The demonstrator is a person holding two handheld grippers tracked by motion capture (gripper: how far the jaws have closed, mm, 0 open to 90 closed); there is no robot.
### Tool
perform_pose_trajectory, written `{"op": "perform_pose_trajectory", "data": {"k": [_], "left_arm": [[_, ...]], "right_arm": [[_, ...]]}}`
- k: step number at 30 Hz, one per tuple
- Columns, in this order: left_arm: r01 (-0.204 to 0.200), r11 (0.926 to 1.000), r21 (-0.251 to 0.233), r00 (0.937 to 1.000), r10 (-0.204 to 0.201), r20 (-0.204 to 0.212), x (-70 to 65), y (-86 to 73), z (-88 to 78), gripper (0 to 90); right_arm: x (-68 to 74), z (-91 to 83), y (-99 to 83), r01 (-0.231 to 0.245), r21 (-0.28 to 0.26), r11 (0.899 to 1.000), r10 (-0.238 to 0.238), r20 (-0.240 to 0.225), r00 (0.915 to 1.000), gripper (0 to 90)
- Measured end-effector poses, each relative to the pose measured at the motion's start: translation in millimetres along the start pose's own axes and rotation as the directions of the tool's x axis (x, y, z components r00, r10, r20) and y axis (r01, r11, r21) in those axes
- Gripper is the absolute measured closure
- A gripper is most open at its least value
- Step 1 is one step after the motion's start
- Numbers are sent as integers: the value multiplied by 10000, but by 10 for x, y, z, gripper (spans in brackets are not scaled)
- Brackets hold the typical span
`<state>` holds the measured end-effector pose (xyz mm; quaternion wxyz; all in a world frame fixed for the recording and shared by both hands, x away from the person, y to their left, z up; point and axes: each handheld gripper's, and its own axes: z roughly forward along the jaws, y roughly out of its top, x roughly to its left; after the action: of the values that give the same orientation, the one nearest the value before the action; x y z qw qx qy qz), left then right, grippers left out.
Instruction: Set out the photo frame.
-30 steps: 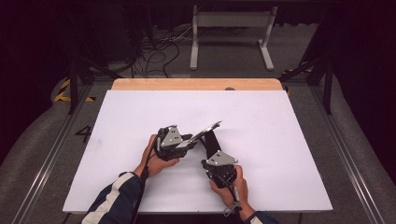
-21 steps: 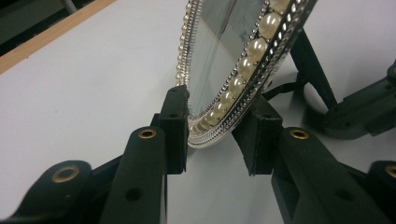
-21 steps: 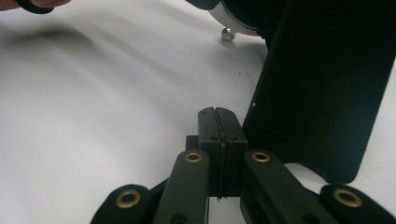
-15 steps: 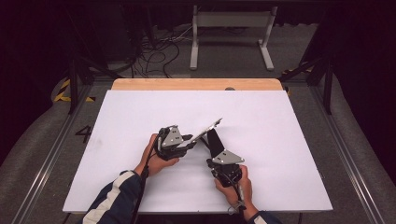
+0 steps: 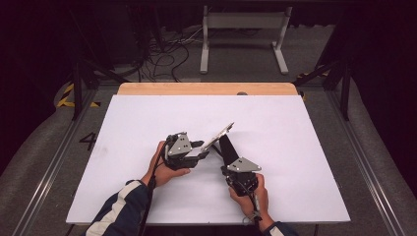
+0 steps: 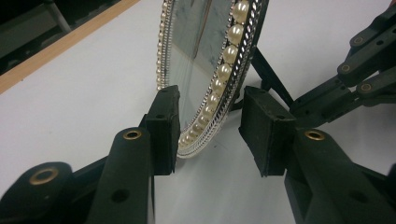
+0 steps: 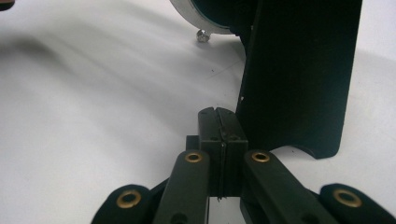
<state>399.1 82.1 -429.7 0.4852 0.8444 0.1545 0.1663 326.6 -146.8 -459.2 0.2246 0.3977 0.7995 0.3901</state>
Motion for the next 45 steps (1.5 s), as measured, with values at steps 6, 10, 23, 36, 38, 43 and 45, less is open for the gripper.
{"op": "perform_pose_trajectory", "data": {"k": [6,10,23,36,38,43,45], "left_arm": [[147,9995,287,9997,-142,-185,27,-37,70,589],[34,9996,285,9997,-27,-254,21,-33,93,620],[-378,9989,282,9990,384,-213,-3,-13,76,754],[-982,9937,543,9945,999,-310,-58,19,62,775],[-1045,9929,576,9939,1063,-299,-70,21,61,775],[-1314,9884,766,9895,1355,-499,-120,33,53,775],[-1303,9881,816,9894,1349,-542,-129,38,47,779]], "right_arm": [[12,7,3,269,-74,9996,-270,-165,9995,900],[-2,2,-5,262,-95,9996,-264,-167,9995,900],[-34,-15,-7,244,-105,9996,-246,-165,9996,900],[-64,-30,-38,282,124,9995,-281,-84,9996,900],[-69,-29,-39,279,132,9995,-277,-83,9996,900],[-87,-36,-44,275,212,9994,-276,35,9996,900],[-117,-49,-43,186,210,9996,-188,118,9998,900]]}}
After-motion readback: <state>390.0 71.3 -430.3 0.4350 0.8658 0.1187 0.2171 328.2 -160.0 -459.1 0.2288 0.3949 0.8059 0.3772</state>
